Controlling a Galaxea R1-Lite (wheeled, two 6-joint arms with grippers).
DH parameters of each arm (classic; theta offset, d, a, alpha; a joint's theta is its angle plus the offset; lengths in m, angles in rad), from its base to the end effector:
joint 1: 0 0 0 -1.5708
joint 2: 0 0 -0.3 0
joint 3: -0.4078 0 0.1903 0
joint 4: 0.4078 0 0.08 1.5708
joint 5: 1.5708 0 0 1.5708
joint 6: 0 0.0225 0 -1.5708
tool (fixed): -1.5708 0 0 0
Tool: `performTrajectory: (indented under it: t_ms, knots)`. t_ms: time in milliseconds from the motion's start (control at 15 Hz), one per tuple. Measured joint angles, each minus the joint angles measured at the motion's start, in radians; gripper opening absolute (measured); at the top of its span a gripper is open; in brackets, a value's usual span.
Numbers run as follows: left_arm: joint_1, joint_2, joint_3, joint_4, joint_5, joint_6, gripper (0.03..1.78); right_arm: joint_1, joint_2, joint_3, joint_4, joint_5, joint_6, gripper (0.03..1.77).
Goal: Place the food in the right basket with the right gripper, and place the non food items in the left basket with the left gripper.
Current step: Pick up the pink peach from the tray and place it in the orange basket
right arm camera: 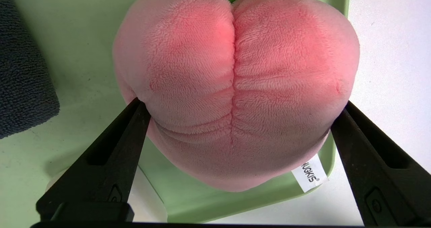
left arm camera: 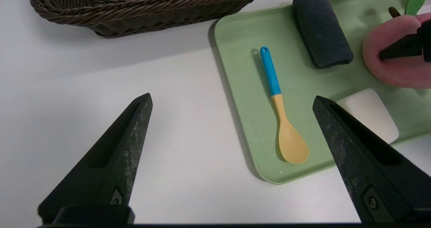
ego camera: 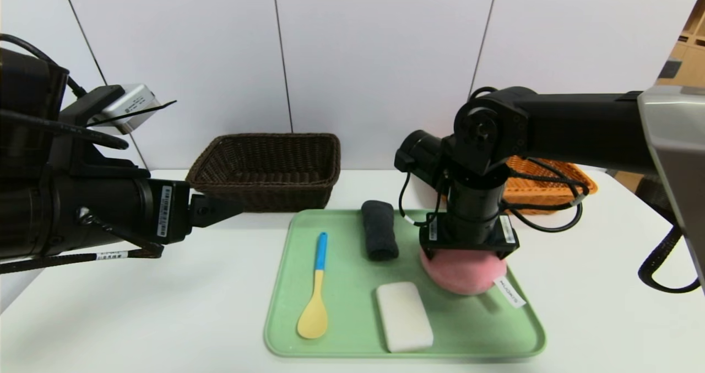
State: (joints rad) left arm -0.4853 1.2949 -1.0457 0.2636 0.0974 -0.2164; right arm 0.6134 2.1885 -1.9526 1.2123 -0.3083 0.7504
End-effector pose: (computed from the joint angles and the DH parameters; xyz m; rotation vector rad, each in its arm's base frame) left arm 0.1739 -0.0892 0.2685 -0.0612 0.5319 -0.3235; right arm 0.3095 0.2095 0.1764 -0.0060 1.2752 -0.2395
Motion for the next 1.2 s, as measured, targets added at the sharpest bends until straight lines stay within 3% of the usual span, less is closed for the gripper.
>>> performTrajectory:
  t_ms: [267, 533, 800, 1200]
  knots:
    - [0.0, 0.0, 0.001, 0.0, 0.0, 0.0, 1.69, 0.0, 0.002, 0.0, -0.003, 0.004, 0.0, 1.7]
    - [-0.001, 0.001, -0.002, -0.001, 0.0, 0.0, 1.69, 0.0, 0.004, 0.0, -0.002, 0.012, 0.002, 1.11]
    - [0.0, 0.001, -0.001, -0.001, 0.0, 0.0, 1.69, 0.002, 0.008, 0.003, -0.001, 0.018, 0.003, 0.8]
    - [0.0, 0.003, 0.0, -0.001, 0.0, 0.0, 1.69, 0.005, -0.005, 0.007, 0.005, 0.035, 0.013, 0.77]
